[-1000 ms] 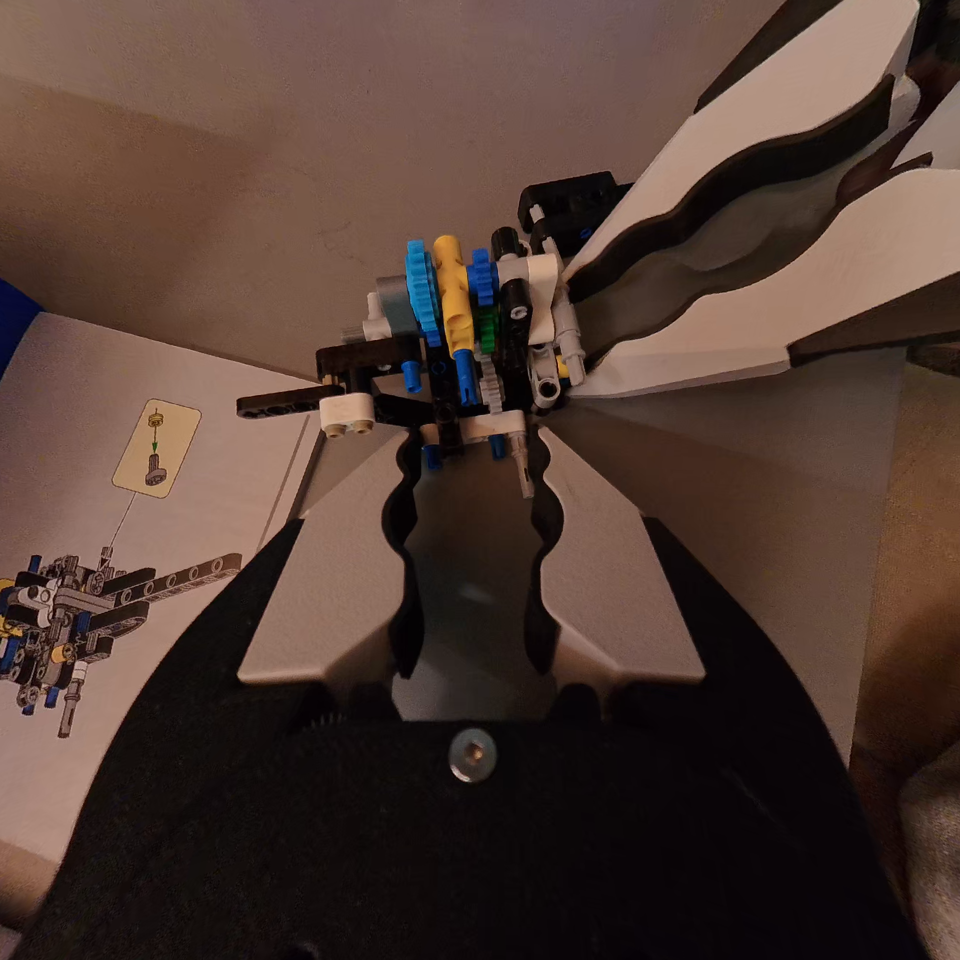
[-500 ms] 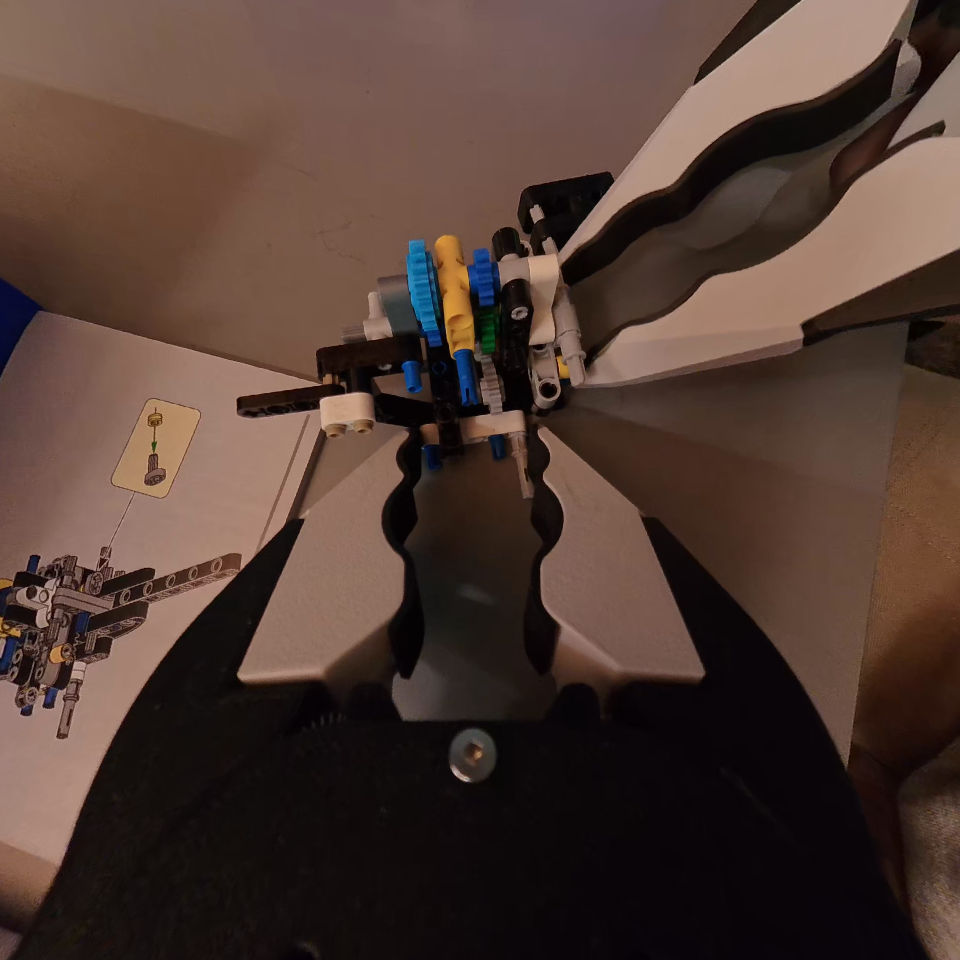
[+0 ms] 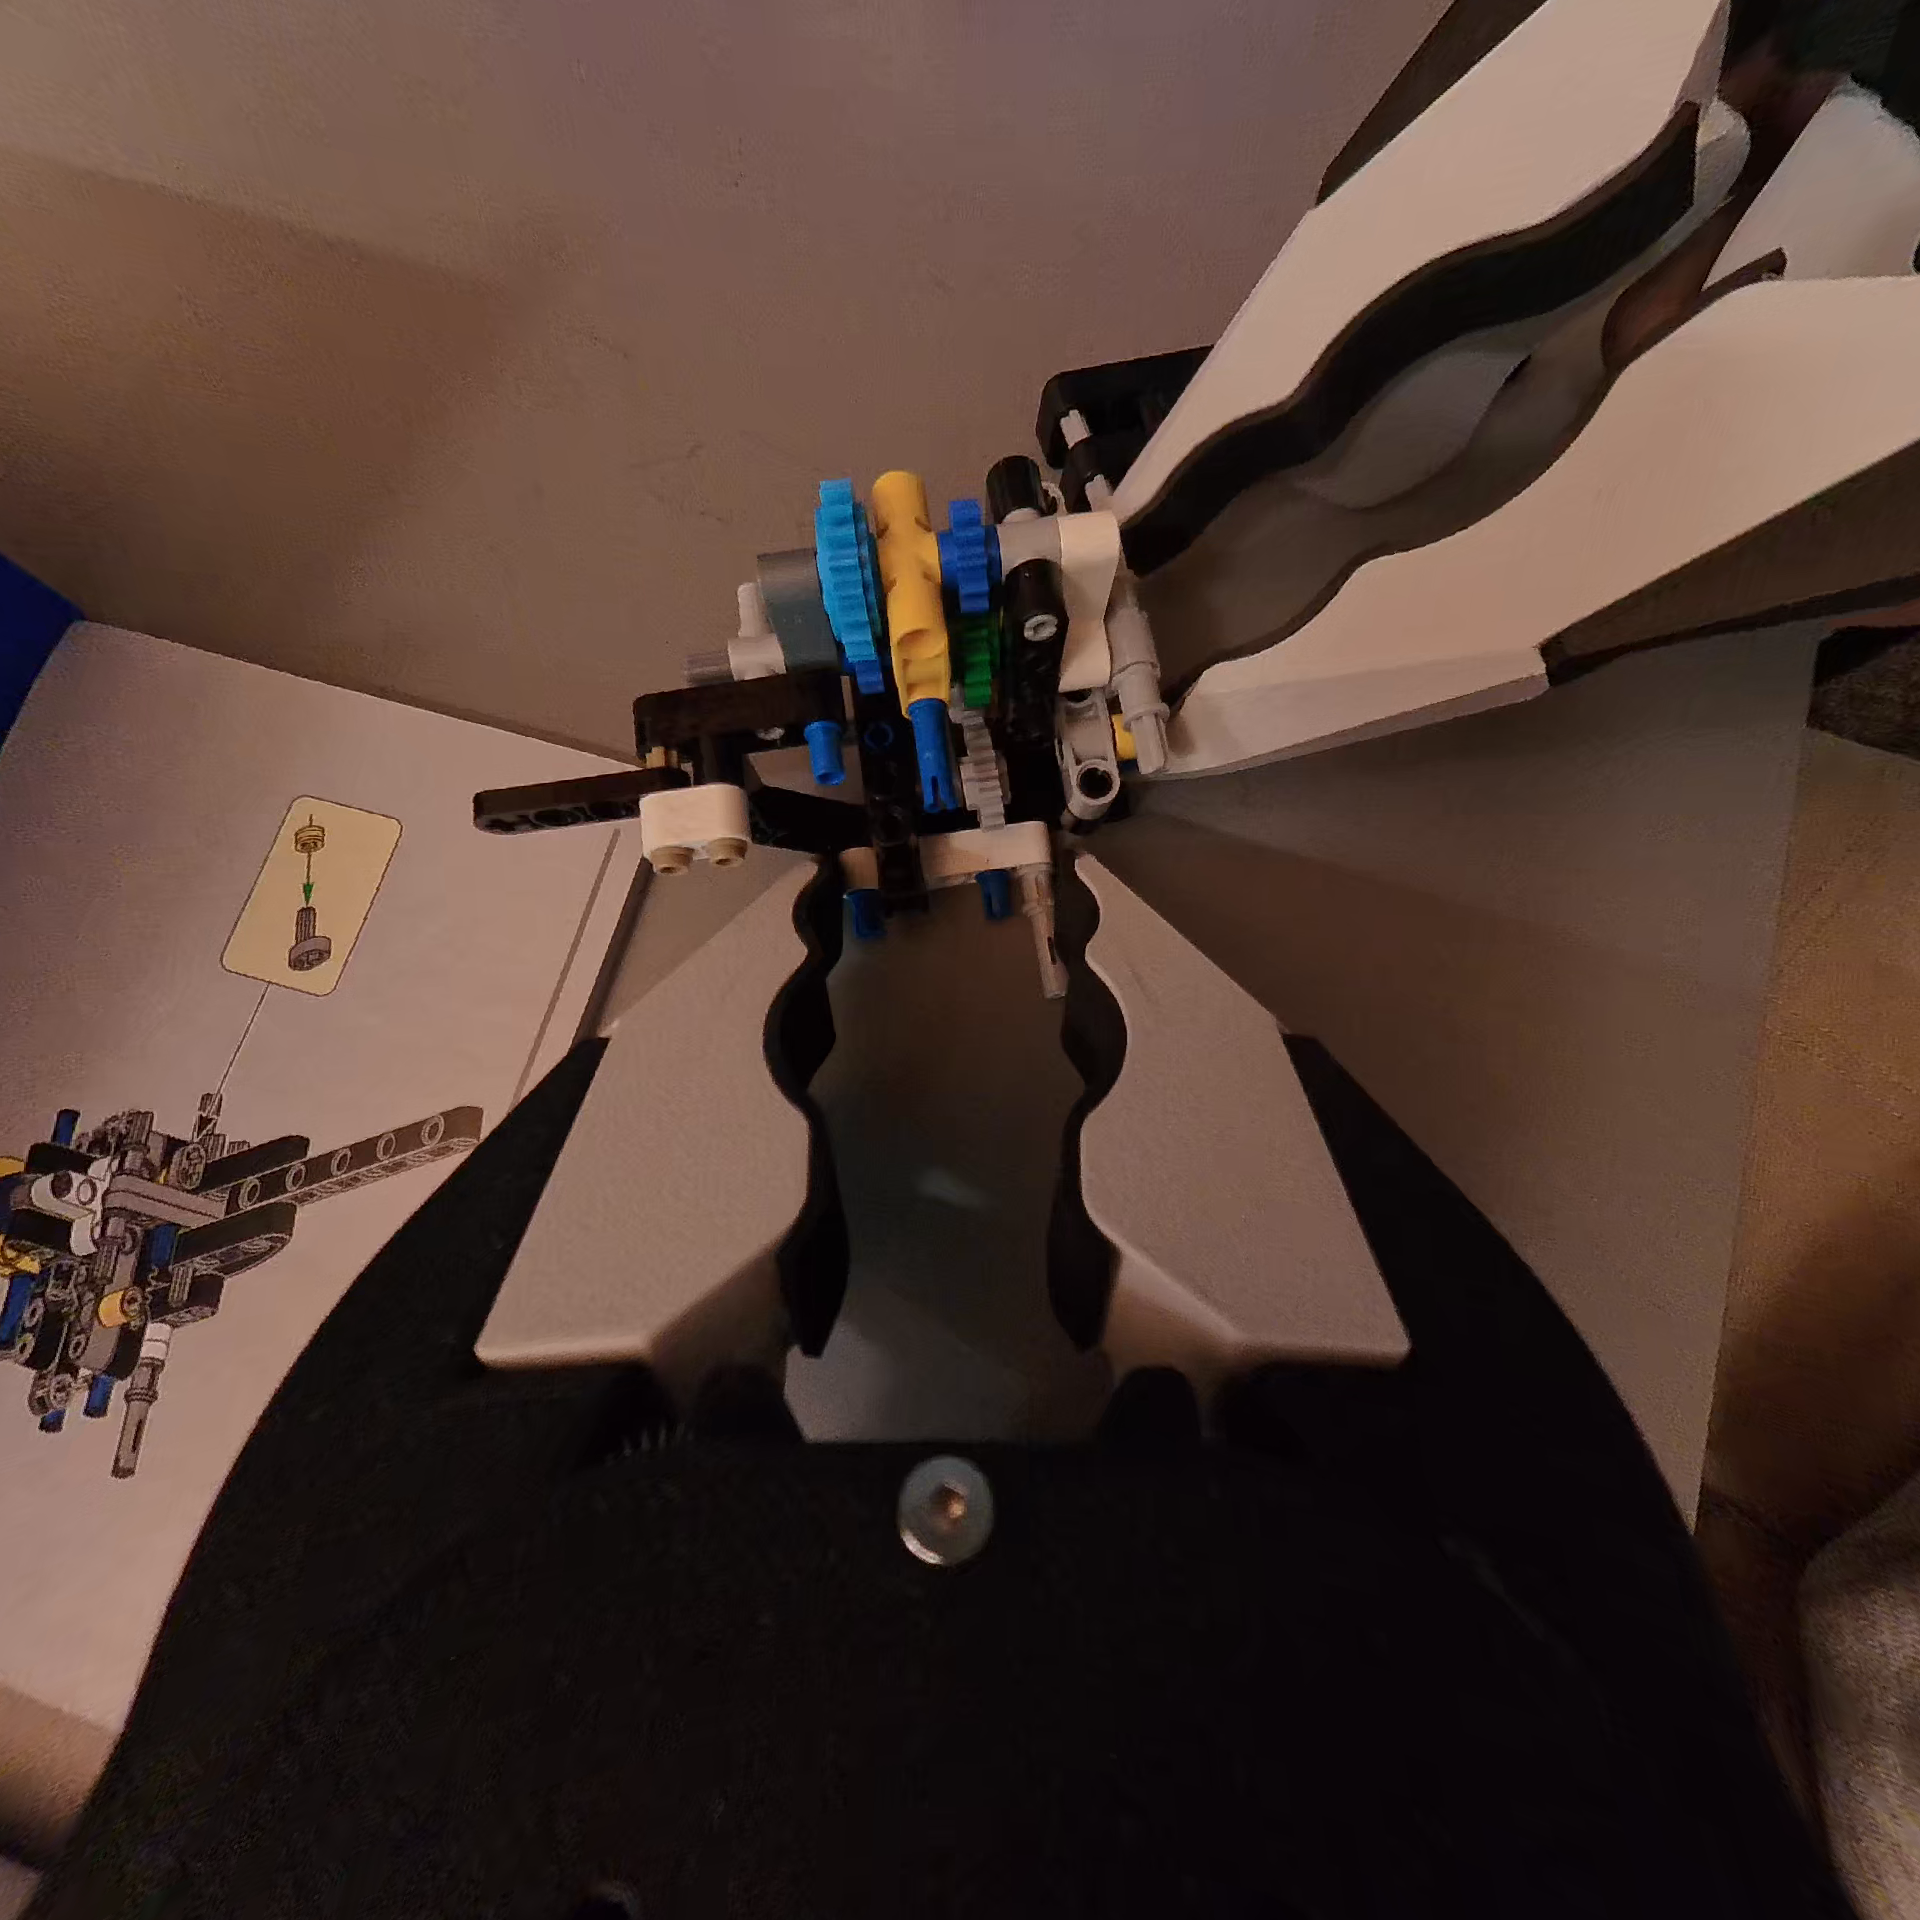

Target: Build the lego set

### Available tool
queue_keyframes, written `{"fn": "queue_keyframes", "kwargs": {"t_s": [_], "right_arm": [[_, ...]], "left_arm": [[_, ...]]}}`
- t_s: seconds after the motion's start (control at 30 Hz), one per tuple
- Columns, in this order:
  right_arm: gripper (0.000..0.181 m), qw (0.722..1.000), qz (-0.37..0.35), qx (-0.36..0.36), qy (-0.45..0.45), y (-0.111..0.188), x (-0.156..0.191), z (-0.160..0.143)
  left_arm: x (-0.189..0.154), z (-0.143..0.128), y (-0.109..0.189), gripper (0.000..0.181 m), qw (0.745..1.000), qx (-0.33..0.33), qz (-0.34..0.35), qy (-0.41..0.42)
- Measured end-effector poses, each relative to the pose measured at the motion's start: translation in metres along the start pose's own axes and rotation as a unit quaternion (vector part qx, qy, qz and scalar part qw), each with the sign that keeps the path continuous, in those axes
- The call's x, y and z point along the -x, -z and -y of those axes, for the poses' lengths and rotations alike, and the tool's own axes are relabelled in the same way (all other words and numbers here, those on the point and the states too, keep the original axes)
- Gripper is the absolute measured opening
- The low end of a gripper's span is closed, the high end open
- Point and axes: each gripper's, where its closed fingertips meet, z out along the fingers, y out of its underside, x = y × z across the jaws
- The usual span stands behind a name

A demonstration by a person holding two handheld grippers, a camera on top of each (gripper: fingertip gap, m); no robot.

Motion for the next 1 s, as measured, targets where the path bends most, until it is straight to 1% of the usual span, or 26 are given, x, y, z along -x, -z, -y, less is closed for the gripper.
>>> {"fn": "queue_keyframes", "kwargs": {"t_s": [0.1,0.53,0.7,0.8,1.0], "right_arm": [[0.027,1.000,0.010,0.002,-0.009,-0.0005,0.0006,-0.0005],[0.040,0.998,0.027,0.012,-0.064,-0.0017,-0.0038,-0.0045],[0.038,0.998,0.028,0.013,-0.060,-0.0016,-0.0029,-0.0046],[0.034,0.997,0.032,0.013,-0.062,-0.0016,-0.0011,-0.0045],[0.039,0.998,0.015,0.012,-0.057,-0.0010,-0.0034,-0.0046]], "left_arm": [[0.0000,0.0000,0.0000,0.042,1.000,0.000,0.001,0.000],[0.0000,0.0000,-0.0001,0.042,1.000,0.000,0.000,0.000],[0.0001,-0.0001,-0.0001,0.041,1.000,0.000,0.000,0.000],[0.0002,-0.0001,-0.0001,0.041,1.000,0.000,0.000,0.000],[0.0002,-0.0001,-0.0001,0.042,1.000,0.000,0.000,0.000]]}}
